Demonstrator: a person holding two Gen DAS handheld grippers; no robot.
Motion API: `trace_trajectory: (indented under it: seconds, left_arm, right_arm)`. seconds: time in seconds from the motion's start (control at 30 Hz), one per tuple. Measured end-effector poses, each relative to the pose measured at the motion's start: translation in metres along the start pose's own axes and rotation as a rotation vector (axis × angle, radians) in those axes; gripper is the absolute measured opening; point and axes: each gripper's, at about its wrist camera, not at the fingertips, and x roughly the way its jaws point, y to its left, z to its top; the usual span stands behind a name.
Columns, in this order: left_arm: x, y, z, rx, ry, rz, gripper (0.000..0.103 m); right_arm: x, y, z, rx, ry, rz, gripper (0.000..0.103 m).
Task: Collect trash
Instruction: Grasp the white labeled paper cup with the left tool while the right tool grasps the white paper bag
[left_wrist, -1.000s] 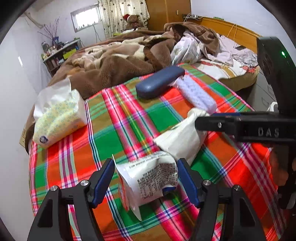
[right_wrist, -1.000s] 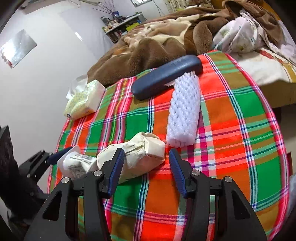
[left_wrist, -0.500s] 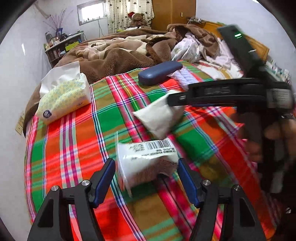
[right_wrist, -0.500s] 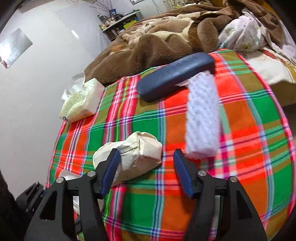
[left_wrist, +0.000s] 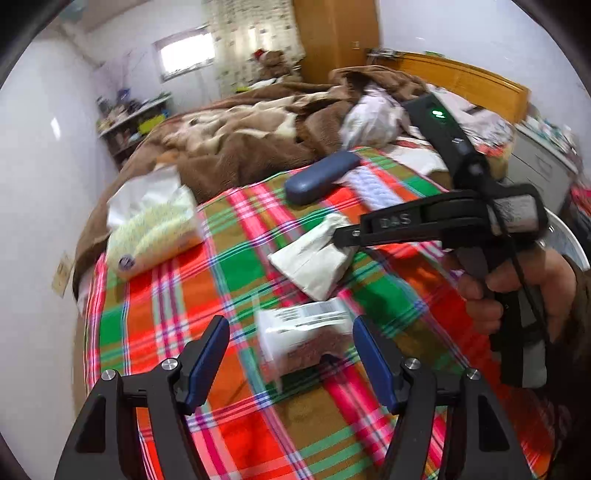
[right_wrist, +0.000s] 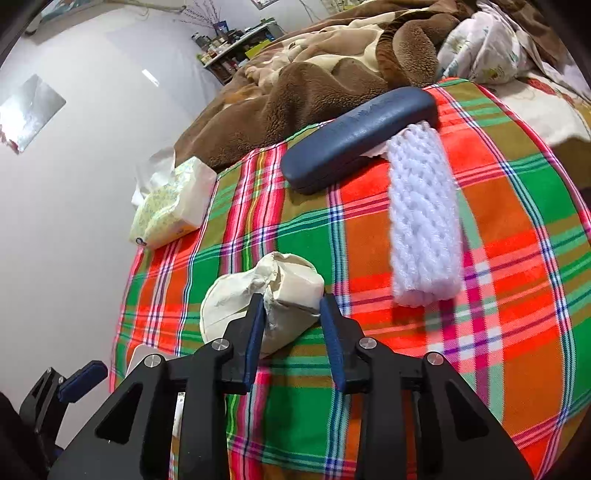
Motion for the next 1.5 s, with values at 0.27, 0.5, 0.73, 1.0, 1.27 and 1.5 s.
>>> trace_trajectory:
  seconds: [0.27, 0.5, 0.73, 1.0, 1.27, 1.5]
  left_arm:
    - [0.035, -0.029, 0.012, 0.216, 0.083, 0.000, 0.069]
    - [0.053, -0.021, 0.006, 0.258, 0.168, 0.058, 0.069]
    - [0.045, -0.017, -0.003, 0.297, 0.175, 0.090, 0.069]
    - [0.043, 0.009, -0.005, 0.143, 0.159, 0.081, 0.067]
    - [0.028, 0.021, -0.016, -0.006, 0.066, 0.093, 0.063]
    - [-0.010, 0.036, -0.025, -0.197, -0.052, -0.030, 0.062]
  right_arm:
    - [-0.036, -0.027, -0.004, 0.034, -0.065, -0.032, 0.031]
    - [-0.041, -0.032, -0.008, 0.034, -0.076, -0.045, 0.032]
    - [-0.039, -0.033, -0.021, 0.022, -0.044, -0.011, 0.032]
    - [-0.046, -0.030, -0.032, -0.007, -0.041, -0.022, 0.032]
    - [-0.056, -0.023, -0.044, -0.046, -0.074, -0.039, 0.032]
    - [-0.067, -0.020, -0.053, -0.059, -0.090, -0.029, 0.032]
